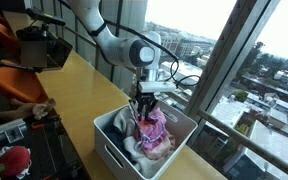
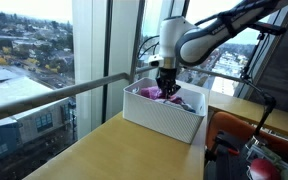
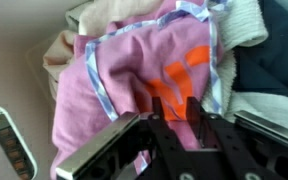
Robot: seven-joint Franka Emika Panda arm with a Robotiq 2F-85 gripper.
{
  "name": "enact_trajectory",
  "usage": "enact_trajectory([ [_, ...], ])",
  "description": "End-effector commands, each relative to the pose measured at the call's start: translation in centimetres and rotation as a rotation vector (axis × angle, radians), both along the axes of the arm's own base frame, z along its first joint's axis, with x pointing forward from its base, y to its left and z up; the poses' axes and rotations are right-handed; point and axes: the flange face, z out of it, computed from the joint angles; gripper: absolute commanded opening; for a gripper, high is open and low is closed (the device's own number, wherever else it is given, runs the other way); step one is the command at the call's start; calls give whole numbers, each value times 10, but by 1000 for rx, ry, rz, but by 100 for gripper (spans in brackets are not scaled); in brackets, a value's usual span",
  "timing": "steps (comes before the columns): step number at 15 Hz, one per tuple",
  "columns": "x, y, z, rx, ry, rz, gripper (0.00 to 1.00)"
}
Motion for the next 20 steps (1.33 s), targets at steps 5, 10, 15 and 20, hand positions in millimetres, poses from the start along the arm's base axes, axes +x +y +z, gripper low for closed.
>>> enact_trajectory([
  [5,-66,53,134,-15,-98,56,93],
  [10,-76,78,151,-1,-107,49,100],
  [15,-88,84,154,4,-104,45,100],
  [20,-89,84,152,4,-101,45,100],
])
